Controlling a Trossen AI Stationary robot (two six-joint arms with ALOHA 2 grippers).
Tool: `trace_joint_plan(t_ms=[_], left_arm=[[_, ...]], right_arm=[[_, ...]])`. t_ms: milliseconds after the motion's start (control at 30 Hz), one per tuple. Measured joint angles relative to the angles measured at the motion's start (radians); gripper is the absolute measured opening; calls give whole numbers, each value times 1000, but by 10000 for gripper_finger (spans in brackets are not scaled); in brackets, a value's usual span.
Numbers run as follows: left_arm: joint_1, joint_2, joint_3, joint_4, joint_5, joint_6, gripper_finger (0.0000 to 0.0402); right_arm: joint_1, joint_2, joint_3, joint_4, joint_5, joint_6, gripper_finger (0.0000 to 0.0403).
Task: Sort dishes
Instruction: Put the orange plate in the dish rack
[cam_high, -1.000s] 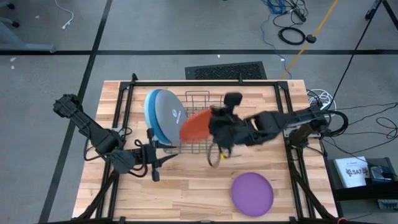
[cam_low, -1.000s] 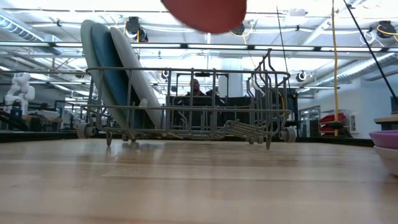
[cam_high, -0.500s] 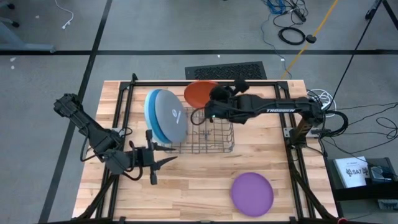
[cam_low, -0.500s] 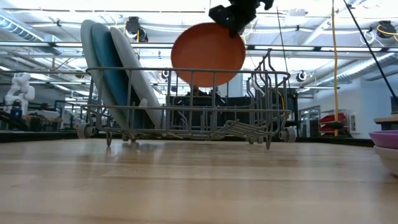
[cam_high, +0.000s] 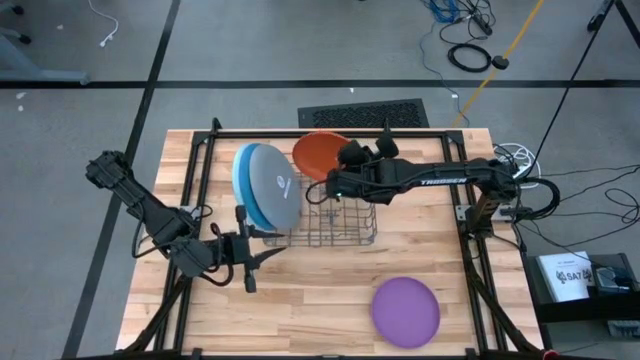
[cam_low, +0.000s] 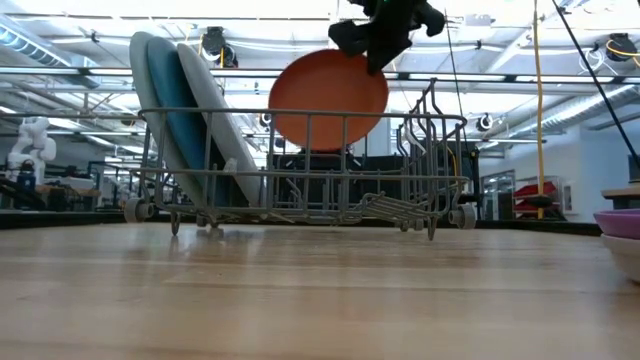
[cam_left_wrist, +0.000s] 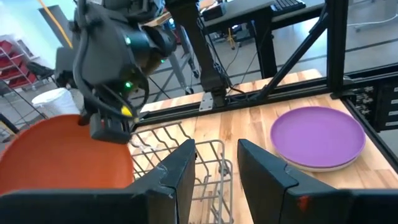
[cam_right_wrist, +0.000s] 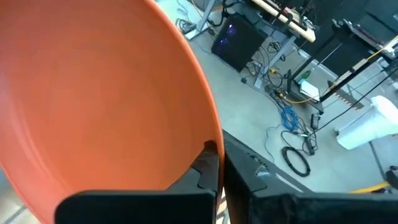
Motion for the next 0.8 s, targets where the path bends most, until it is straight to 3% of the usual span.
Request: trace_joint_plan(t_ms=[200, 400, 533, 700, 800], left_arm=[[11, 0, 0, 47, 0, -1, 120], [55, 10, 0, 215, 11, -27, 120], [148, 8, 1, 362, 12, -21, 121], [268, 8, 65, 178, 10, 72, 126], [327, 28, 107, 53, 23, 74, 151]], right_arm=[[28, 16, 0, -12, 13, -1, 0], [78, 7, 0, -14, 89, -57, 0], [134, 7, 0, -38, 154, -88, 2], [214, 4, 0, -73, 265, -109, 3], [249, 2, 8, -84, 271, -109, 4]])
